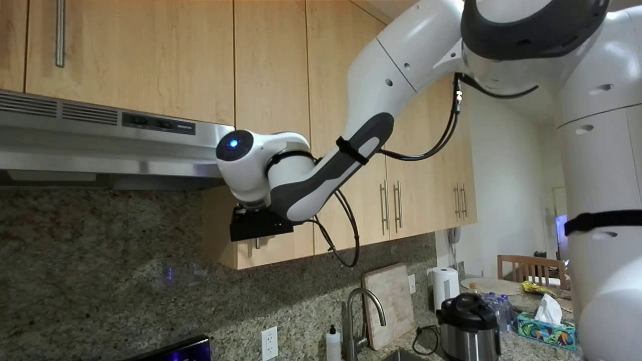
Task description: Open the cabinet door
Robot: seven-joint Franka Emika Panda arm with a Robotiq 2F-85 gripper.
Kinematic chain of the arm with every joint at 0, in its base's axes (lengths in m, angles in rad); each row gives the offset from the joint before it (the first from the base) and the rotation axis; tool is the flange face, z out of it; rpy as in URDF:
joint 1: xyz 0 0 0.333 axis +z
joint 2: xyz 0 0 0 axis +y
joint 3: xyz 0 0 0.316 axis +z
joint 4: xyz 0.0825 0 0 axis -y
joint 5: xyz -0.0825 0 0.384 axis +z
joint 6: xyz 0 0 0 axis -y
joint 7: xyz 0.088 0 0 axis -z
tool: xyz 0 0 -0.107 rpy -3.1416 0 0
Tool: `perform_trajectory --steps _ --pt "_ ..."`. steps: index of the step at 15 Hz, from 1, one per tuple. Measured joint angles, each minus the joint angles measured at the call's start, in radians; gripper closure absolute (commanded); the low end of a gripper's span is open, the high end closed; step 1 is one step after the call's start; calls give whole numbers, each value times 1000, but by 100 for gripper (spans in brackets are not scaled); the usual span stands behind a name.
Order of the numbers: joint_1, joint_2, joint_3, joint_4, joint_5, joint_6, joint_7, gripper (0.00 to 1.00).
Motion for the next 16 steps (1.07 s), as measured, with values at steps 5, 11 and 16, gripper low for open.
perform_trajectory --steps 5,11,16 --pt "74 1 -75 0 -3 0 0 0" --pt "105 -4 -108 -4 5 2 0 0" --pt "111 -31 -119 -28 61 -1 0 0"
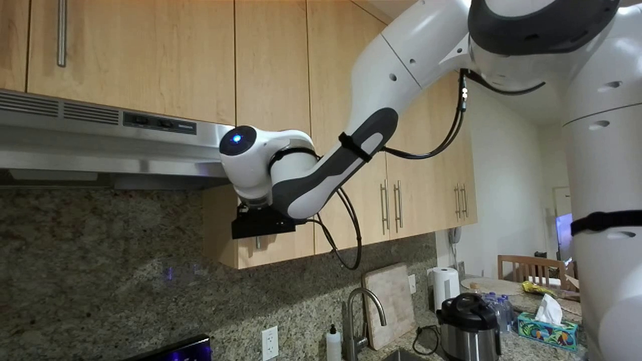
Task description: Open the cabinet door
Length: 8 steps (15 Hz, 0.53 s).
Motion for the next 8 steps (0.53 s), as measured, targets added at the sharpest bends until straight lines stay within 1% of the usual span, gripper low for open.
perform_trajectory --steps 3,8 --pt "2 -23 -15 -22 31 30 18 0" --pt "2 -39 -33 -44 40 82 60 0"
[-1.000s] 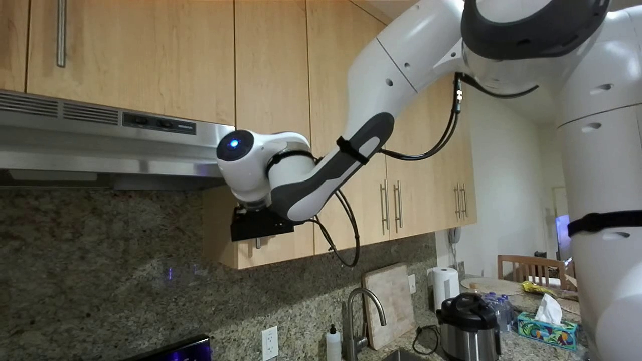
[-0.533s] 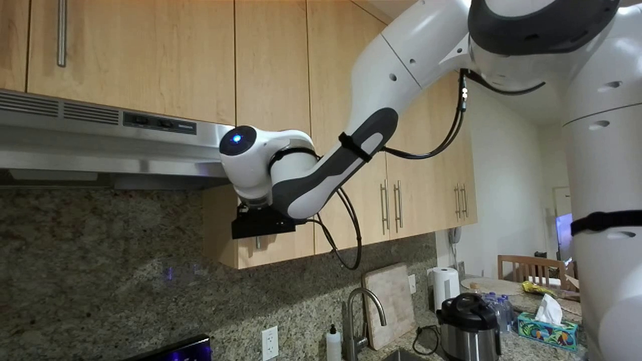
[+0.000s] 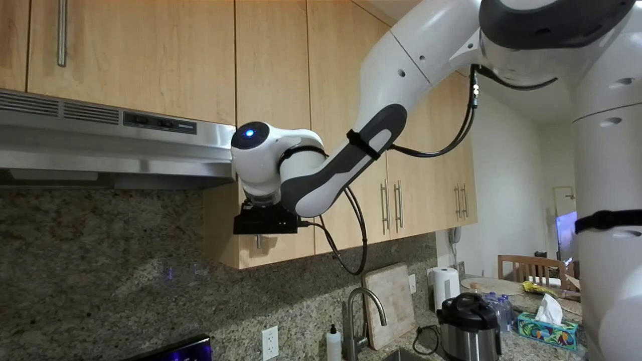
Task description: Open the cabinet door
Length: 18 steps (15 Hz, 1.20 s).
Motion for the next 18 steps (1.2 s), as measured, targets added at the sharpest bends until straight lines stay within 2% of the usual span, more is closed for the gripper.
perform_trajectory --steps 5,14,18 --pt "0 -31 -11 -37 8 38 45 0" --pt "0 -97 -22 -109 24 69 47 0" --pt "-1 -133 -41 -150 24 127 47 0"
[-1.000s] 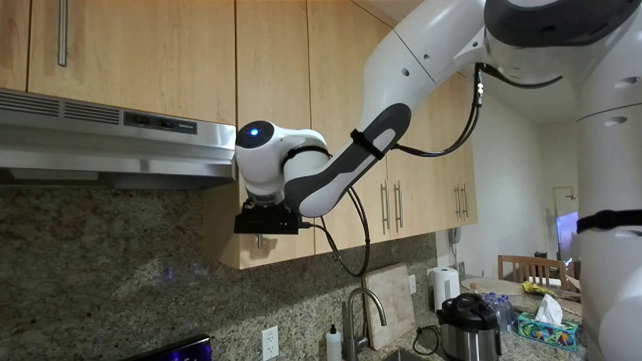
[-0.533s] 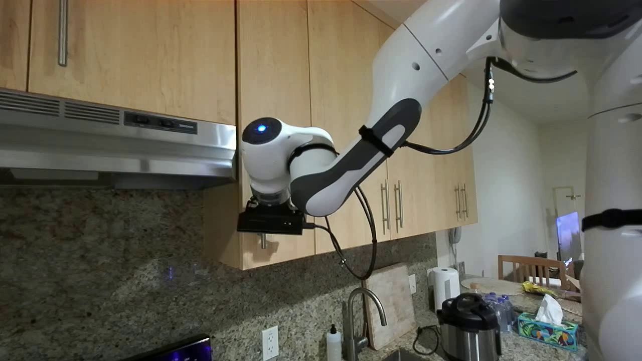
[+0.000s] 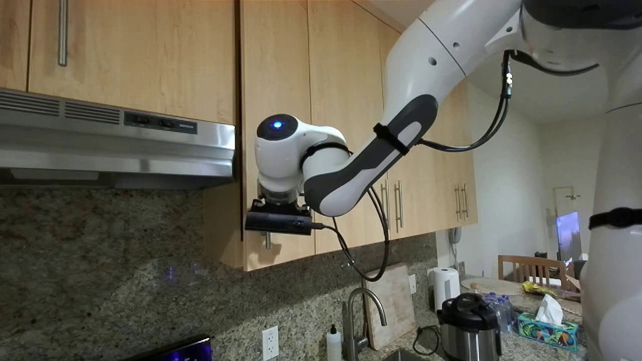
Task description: Open the cabinet door
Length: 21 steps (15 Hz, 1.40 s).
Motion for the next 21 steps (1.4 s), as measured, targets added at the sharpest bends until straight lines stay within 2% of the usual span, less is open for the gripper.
perform_trajectory --steps 11,21 --pt "-6 -127 -68 -143 1 190 -37 0" --pt "5 -242 -99 -247 50 179 -85 0"
